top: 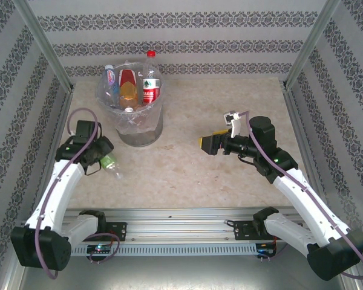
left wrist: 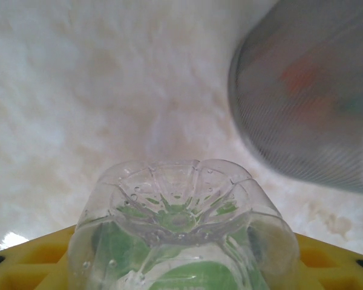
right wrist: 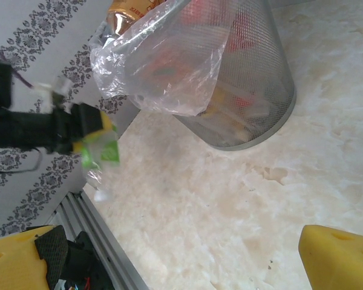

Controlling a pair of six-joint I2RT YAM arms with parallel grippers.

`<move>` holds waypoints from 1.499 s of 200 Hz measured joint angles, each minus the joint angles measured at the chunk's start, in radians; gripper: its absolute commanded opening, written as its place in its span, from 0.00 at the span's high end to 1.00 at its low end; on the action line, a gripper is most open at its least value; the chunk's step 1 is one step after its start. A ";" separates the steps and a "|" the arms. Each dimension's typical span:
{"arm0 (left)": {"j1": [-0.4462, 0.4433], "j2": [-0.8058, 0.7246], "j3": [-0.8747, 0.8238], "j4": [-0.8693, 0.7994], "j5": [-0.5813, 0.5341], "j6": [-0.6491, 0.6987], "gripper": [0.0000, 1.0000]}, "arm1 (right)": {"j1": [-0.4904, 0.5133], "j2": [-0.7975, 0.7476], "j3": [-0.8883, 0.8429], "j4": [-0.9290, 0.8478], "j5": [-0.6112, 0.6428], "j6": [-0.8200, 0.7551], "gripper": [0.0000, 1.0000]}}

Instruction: Put the plastic bottles in the bin

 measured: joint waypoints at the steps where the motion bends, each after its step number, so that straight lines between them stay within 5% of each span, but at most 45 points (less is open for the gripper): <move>1: 0.000 0.000 0.005 -0.002 -0.003 0.002 0.42 | 0.000 0.000 0.000 0.000 0.000 0.000 0.02; 90: 0.000 0.138 0.587 -0.113 -0.310 0.292 0.44 | 0.000 -0.020 0.000 -0.012 0.042 -0.009 0.02; 165: -0.014 0.399 1.038 -0.046 -0.251 0.388 0.46 | 0.000 -0.048 0.001 -0.016 0.060 -0.011 0.02; 236: -0.256 0.729 1.398 0.013 -0.239 0.460 0.45 | 0.000 -0.069 0.003 -0.024 0.066 -0.011 0.02; 300: -0.390 0.928 1.483 0.068 -0.235 0.577 0.45 | 0.000 -0.109 0.003 -0.056 0.087 -0.012 0.02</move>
